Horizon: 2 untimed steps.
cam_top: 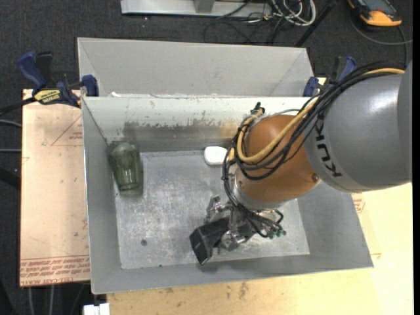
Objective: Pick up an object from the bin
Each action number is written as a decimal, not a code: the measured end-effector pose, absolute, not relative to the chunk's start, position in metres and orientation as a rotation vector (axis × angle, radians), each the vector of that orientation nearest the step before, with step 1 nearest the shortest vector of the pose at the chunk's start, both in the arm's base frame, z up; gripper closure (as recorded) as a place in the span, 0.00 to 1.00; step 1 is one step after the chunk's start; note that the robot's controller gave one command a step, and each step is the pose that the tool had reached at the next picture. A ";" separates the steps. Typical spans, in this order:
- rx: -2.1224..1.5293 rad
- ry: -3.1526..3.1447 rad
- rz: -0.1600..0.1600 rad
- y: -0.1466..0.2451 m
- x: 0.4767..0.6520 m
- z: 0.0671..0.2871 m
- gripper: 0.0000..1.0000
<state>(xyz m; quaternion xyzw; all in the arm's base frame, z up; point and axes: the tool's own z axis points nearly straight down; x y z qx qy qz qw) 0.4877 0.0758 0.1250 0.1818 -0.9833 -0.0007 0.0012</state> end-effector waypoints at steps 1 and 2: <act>0.570 -3.087 -0.003 0.076 0.488 0.125 1.00; 0.562 -3.088 -0.002 0.069 0.495 0.226 1.00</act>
Offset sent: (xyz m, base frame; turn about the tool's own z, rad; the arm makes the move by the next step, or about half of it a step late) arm 0.0078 -0.0072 0.1032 0.0033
